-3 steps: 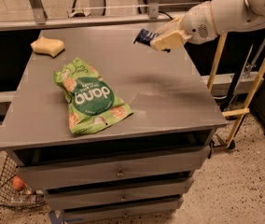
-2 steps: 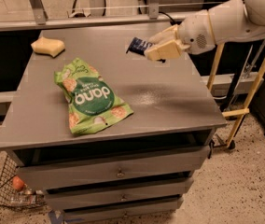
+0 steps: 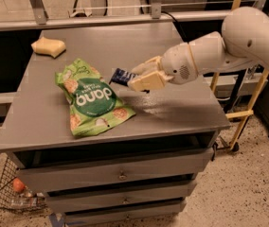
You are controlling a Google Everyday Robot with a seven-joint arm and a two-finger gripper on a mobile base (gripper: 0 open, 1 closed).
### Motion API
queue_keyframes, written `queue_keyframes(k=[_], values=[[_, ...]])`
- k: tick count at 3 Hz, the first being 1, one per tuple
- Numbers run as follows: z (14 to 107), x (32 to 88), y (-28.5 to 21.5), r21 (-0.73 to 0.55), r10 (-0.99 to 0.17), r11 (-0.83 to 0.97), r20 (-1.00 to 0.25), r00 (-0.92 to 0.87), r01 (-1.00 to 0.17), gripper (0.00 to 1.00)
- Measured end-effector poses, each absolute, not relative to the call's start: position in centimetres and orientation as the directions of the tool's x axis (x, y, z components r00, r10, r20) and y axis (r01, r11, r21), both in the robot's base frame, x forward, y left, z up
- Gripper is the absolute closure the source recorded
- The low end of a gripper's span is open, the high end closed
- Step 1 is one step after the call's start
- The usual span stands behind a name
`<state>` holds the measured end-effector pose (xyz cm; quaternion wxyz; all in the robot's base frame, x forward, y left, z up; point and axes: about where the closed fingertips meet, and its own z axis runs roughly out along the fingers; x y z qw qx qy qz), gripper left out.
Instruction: Move rxbar blueberry near green rice chip bag
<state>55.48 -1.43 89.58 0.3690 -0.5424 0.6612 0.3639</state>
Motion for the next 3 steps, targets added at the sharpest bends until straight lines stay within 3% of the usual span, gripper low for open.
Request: queue_keyframes(k=[1, 3], values=[[89.39, 55.32, -1.15, 0.084, -0.452, 0.140, -0.881, -0.139, -0.987, 0.82], [89.34, 55.18, -0.68, 0.086, -0.453, 0.132, -0.881, -0.137, -0.988, 0.35]])
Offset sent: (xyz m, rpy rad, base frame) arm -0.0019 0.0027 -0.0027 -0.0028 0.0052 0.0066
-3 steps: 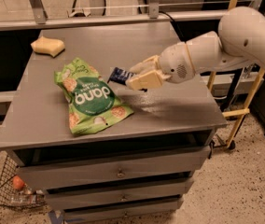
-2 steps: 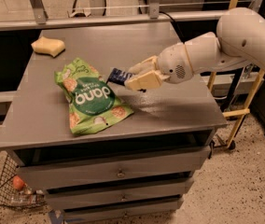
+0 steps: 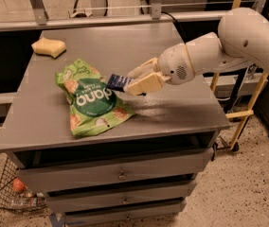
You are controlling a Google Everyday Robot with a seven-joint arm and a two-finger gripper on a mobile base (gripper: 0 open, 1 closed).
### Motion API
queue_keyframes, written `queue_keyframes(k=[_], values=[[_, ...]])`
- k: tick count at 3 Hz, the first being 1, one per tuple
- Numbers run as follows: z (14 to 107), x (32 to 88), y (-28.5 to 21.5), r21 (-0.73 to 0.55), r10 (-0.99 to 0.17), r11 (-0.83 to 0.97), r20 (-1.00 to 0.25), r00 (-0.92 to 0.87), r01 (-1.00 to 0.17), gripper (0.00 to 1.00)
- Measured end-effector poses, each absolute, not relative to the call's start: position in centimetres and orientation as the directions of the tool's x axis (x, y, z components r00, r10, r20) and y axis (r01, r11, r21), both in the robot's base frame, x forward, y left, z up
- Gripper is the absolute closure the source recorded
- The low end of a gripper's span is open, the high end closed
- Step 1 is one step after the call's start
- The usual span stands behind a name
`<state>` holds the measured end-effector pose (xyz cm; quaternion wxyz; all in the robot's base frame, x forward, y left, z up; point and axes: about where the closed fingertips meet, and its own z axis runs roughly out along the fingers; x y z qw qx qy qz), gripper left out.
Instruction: Move rxbar blueberry near green rice chip bag
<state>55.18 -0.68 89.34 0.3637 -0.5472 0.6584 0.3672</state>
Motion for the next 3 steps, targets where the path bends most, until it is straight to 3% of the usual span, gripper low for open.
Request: queue_keyframes(k=[1, 2, 3], values=[[89.33, 55.12, -0.47, 0.086, -0.454, 0.127, -0.881, -0.135, -0.988, 0.13], [89.32, 55.05, -0.22, 0.086, -0.455, 0.123, -0.881, -0.133, -0.989, 0.00], [89.39, 54.90, -0.23, 0.080, -0.465, 0.122, -0.876, -0.128, -0.989, 0.00]])
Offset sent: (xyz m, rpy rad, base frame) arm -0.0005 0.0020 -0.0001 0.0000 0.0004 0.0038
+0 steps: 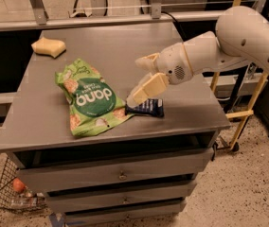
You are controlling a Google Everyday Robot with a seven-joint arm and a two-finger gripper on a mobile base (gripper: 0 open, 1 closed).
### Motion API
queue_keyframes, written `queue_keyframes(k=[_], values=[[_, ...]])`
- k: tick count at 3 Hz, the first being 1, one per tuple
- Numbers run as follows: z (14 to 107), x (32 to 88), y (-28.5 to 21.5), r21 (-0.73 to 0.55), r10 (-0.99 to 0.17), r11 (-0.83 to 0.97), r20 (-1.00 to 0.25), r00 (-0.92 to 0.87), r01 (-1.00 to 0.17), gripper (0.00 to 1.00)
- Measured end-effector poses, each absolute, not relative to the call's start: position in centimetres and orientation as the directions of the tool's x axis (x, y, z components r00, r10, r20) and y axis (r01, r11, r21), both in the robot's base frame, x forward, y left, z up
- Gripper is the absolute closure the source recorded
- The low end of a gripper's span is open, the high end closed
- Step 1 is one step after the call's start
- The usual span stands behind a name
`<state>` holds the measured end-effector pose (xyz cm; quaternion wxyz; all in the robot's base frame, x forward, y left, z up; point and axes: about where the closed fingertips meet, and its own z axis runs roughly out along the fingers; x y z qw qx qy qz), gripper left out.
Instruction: Move rxbar blueberry near green rice chip bag
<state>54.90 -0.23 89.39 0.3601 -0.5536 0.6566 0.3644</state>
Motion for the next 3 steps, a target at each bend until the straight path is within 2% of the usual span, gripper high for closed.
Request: queue_keyframes(k=[1, 2, 3], values=[[89.5, 54.6, -0.3, 0.066, -0.485, 0.120, -0.867, -0.116, -0.991, 0.00], [89.6, 54.2, -5.4, 0.030, -0.551, 0.201, -0.823, -0.138, -0.979, 0.00], [88.7, 53.9, -12.9, 0.018, -0.601, 0.334, -0.766, -0.227, -0.942, 0.00]])
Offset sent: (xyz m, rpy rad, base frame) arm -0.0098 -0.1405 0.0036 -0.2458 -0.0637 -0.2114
